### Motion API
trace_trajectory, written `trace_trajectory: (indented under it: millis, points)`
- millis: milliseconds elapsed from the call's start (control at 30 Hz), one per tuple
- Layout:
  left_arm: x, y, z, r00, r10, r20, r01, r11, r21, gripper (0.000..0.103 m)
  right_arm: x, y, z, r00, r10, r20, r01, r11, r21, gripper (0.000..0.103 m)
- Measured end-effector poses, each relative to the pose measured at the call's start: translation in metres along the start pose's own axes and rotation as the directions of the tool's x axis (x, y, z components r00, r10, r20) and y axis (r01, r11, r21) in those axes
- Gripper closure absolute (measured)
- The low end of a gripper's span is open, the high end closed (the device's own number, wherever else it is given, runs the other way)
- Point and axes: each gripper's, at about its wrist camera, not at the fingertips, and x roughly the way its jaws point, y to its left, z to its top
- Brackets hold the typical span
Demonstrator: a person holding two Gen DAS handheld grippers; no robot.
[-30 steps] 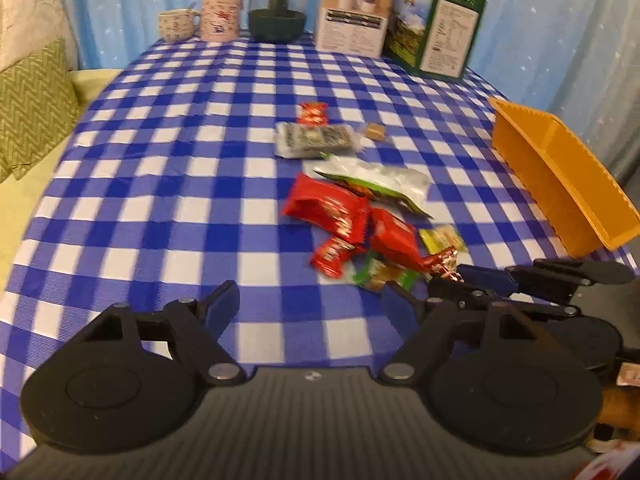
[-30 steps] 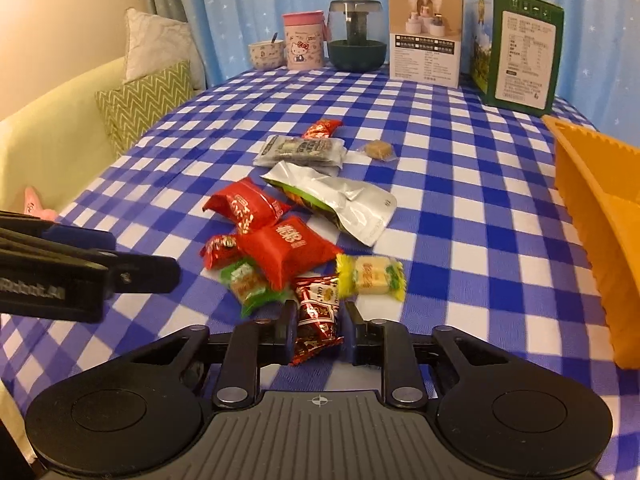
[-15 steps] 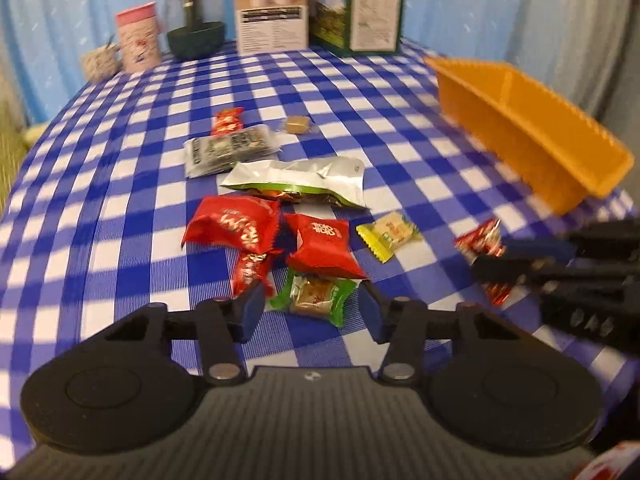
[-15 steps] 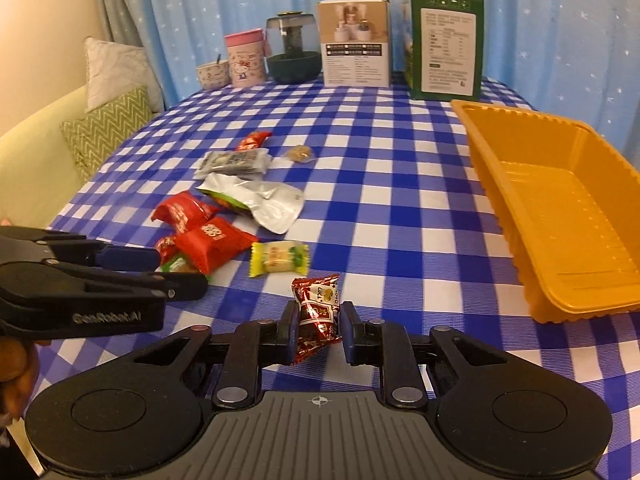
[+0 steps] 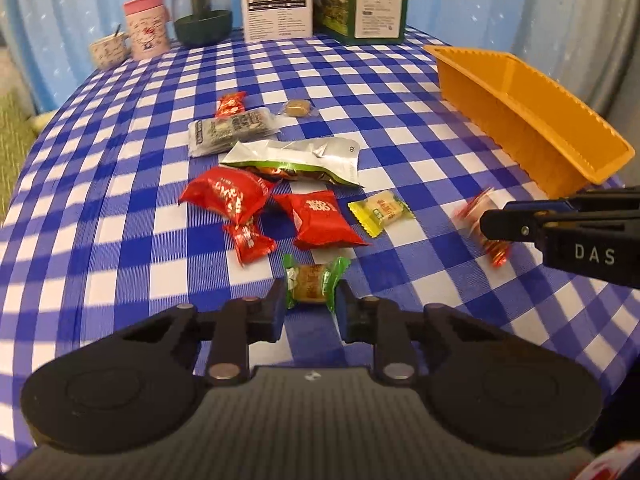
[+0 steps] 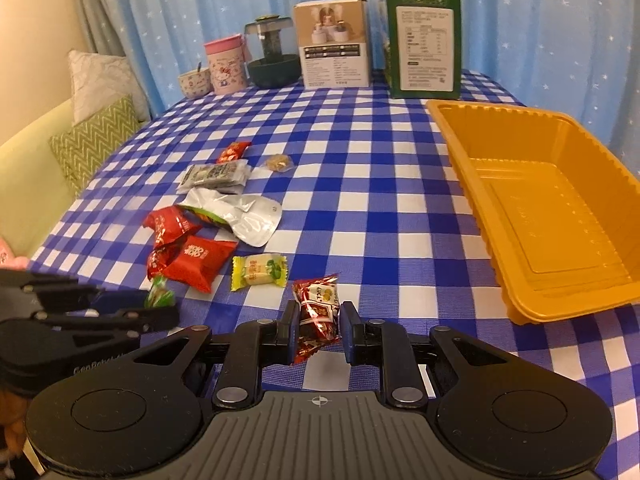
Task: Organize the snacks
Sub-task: 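Carry both candies over the orange tray and open both tools to drop them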
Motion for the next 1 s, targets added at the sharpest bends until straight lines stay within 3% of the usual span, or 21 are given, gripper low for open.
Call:
trace_trajectory:
  millis: [267,400,567,600,633,700,800,867,900,1000]
  points:
    - [-0.026,-0.013,0.003,1.0,-0.001,0.02,0.002,0.999,-0.046,0.081,-0.024,-0.005,0.003,0.999,-0.018,0.03,0.018,1.0,0.013,0.084]
    - [-0.032,-0.016,0.006,1.0,0.001,0.023,0.0,0.999,-0.051,0.081,-0.023,-0.008,0.003,1.0,-0.001,0.0,0.001,1.0,0.008,0.083]
    - [-0.033,-0.016,0.008,1.0,-0.004,0.024,0.005,0.998,-0.059,0.081,-0.006,0.002,-0.001,0.999,0.029,-0.019,-0.031,0.995,-0.099,0.082]
    - [-0.032,-0.016,0.008,1.0,-0.007,0.022,0.008,0.998,-0.061,0.081,0.0,0.004,-0.002,0.999,0.024,-0.026,-0.027,0.992,-0.126,0.076]
    - [-0.03,-0.016,0.008,1.0,-0.01,0.019,0.011,0.998,-0.064,0.081,0.006,0.006,-0.003,0.999,0.018,-0.036,-0.023,0.987,-0.156,0.062]
    - [-0.027,-0.015,0.008,1.0,-0.017,0.013,0.018,0.997,-0.07,0.081,0.016,0.005,-0.006,0.999,0.005,-0.041,-0.013,0.982,-0.19,0.051]
    - [-0.023,-0.014,0.007,1.0,-0.022,0.006,0.022,0.997,-0.079,0.081,0.027,0.0,-0.009,0.998,-0.003,-0.068,-0.011,0.978,-0.208,0.052]
    - [-0.022,-0.013,0.008,1.0,-0.025,0.002,0.025,0.996,-0.088,0.081,0.026,-0.002,-0.01,0.998,-0.002,-0.06,-0.011,0.978,-0.209,0.066]
    - [-0.022,-0.013,0.009,1.0,-0.027,0.002,0.027,0.995,-0.094,0.081,0.024,-0.002,-0.011,0.998,0.004,-0.059,-0.017,0.977,-0.211,0.08]
    - [-0.023,-0.015,0.013,1.0,-0.029,0.007,0.029,0.995,-0.091,0.081,0.021,-0.001,-0.01,0.998,-0.003,-0.068,-0.011,0.979,-0.203,0.081]
